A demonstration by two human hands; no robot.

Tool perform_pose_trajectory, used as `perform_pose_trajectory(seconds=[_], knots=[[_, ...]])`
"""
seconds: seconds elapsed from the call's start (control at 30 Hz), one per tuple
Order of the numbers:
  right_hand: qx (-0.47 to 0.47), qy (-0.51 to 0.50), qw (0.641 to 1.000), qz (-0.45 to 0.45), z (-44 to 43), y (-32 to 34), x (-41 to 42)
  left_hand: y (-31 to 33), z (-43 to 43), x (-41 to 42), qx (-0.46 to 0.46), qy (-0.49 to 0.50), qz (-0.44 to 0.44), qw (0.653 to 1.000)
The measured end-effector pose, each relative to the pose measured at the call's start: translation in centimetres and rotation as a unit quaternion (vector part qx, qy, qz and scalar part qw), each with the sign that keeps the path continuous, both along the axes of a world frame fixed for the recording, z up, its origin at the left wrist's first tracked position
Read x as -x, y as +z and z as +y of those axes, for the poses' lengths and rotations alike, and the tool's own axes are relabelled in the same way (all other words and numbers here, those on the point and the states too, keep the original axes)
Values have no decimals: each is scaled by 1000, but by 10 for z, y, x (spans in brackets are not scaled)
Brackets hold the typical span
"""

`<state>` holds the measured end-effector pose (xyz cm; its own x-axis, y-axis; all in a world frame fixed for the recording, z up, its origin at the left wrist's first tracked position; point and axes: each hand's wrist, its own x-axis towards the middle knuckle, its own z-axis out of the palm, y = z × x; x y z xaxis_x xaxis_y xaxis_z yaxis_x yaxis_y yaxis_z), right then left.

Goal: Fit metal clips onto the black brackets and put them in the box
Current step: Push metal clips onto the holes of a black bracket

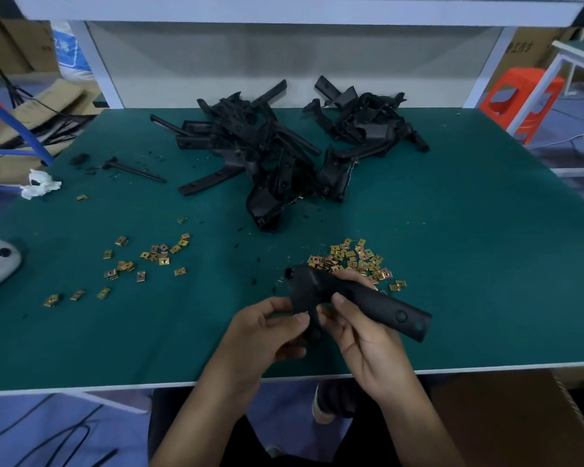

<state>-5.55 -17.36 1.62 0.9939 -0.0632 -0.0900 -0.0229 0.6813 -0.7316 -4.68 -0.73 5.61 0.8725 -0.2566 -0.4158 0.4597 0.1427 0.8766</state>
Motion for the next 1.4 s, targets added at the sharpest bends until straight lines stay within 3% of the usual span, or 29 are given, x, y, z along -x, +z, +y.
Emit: perform_pose_trajectory(seconds=[0.13,0.27,0.43,0.6,0.8,1.0,1.1,1.4], knots=[[52,-9,998,-21,6,1,3,-3,3,-1,-120,-19,-63,991],[76,-12,997,-27,10,2,6,-9,-5,1,-291,-3,-160,943],[47,-22,999,-11,9,-2,4,-10,-13,-3,-326,-14,-217,920],[-139,-69,987,44,-5,-2,-5,-14,-19,-25,-309,-21,-273,911],[-206,-61,975,58,-13,-2,-7,-29,-24,-79,-443,-18,-385,809],[-180,-41,981,60,-13,-6,-8,-26,-49,-108,-513,-138,-351,771],[-183,-35,981,60,-13,-7,-8,-24,-50,-109,-497,-124,-345,786],[-169,-17,984,63,-13,-7,-7,-24,-18,-92,-312,1,-297,902]])
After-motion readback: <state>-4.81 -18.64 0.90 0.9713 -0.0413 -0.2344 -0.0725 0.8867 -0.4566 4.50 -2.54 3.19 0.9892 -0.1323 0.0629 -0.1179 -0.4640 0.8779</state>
